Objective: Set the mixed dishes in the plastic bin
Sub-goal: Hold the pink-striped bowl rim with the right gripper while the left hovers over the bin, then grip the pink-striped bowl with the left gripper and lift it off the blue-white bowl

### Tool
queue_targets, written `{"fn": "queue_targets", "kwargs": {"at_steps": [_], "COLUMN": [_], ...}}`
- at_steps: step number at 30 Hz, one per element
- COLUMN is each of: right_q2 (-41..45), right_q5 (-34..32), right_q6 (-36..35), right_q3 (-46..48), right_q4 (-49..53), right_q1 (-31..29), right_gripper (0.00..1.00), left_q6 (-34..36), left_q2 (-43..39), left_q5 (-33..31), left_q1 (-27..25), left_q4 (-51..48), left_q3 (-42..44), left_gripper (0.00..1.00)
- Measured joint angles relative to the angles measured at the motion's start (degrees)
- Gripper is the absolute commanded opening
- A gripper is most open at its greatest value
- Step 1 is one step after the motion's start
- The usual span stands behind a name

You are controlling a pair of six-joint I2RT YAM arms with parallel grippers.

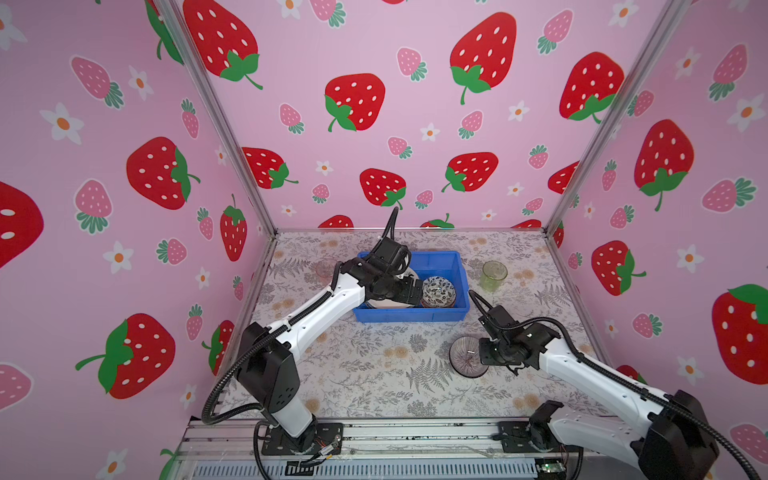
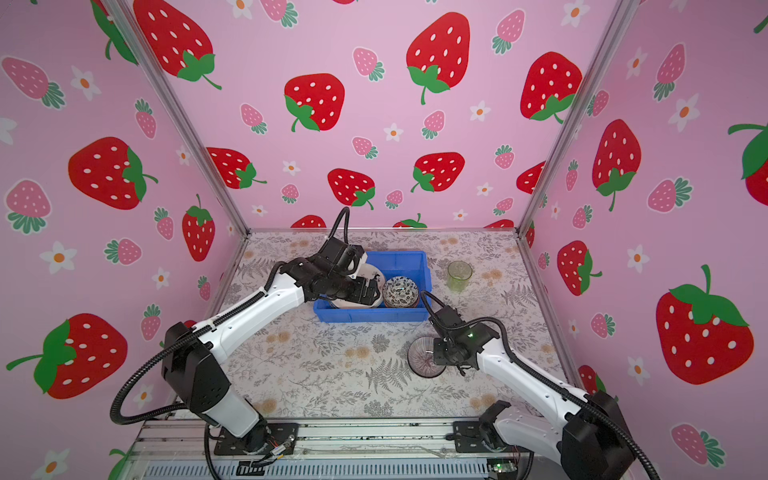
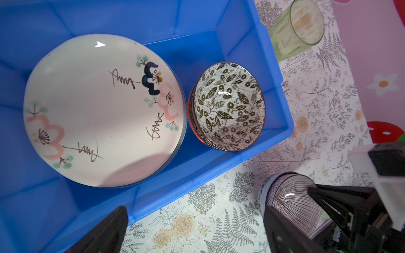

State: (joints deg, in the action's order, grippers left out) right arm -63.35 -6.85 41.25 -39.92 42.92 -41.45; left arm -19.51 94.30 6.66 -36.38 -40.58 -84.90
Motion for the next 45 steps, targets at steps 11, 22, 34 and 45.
{"fn": "queue_targets", "kwargs": {"at_steps": [11,22,34,45], "right_q2": [0.37,1.88,2.93,2.47], "right_q5": [0.17,-0.09,0.37,1.97], "right_q6": [-0.09,-0.42,-1.51,-4.17], "right_q3": [-1.18,-2.91,-5.33,-9.79], "right_q4": [0.50,2.60,3.93,4.57], "right_q1": [0.00,0.00,0.66,0.96], "right_gripper": [0.05,0.03,0.03,0.02], "left_q6": [-1.84,-5.42,-9.11,-17.25], "left_q2": [0.00,1.16,1.77,4.17], "left_q5": [-0.04,2.60,0.20,-1.36], "left_q1": [0.00,-0.72,-7.54,-18.60], "left_q4": [-0.02,-0.52,-2.27,-0.11], "left_q3": [0.00,0.00,-1.16,2.60], "left_gripper": [0.99,0.99,1.00,0.85]}}
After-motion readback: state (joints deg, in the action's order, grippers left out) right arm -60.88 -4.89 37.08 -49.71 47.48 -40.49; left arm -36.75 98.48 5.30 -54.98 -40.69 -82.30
